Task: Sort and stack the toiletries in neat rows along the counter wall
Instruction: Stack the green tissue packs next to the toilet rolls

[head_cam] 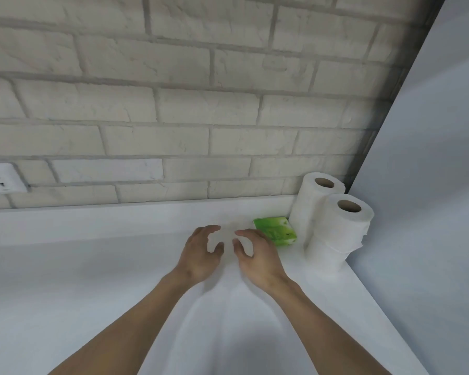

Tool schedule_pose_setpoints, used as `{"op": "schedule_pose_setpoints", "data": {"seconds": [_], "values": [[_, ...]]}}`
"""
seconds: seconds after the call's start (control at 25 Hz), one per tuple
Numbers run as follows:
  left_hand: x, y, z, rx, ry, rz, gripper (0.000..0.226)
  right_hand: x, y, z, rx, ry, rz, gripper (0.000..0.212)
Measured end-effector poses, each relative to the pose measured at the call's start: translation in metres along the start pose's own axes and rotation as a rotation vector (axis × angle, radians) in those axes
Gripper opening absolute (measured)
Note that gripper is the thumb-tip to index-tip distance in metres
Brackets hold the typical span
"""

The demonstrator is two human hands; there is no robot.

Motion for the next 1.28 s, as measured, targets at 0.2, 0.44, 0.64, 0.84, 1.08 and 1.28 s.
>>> {"op": "schedule_pose_setpoints", "data": {"seconds": [0.2,0.44,0.64,0.84,1.08,1.28], "values": [[-0.031,0.027,-0.071,0.111,-0.147,0.048,0.047,-0.060,0.002,0.044,-0.092,-0.082,0.000,0.037],[-0.091,0.058,-0.159,0.215,-0.287,0.016,0.049,-0.134,0.014,0.120,-0.263,-0.160,0.014,0.041],[-0.150,0.077,-0.243,0.264,-0.351,-0.076,0.049,-0.213,0.006,0.187,-0.387,-0.205,-0.028,0.040],[-0.214,0.088,-0.328,0.321,-0.362,-0.184,0.048,-0.279,0.004,0.261,-0.512,-0.242,-0.079,0.038],[-0.275,0.090,-0.397,0.355,-0.324,-0.306,0.048,-0.330,-0.004,0.340,-0.606,-0.230,-0.109,0.038],[-0.310,0.075,-0.437,0.338,-0.261,-0.397,0.049,-0.353,-0.024,0.382,-0.656,-0.180,-0.141,0.041]]}}
Point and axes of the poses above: each hand's wrist, its own y-axis away from the middle knuckle, its own z-axis out of the palm, x = y × z, the point moved 9 cm from there along -y, towards the middle knuckle, and after that the axes turned 15 degrees about -z, right-handed, at the moved point
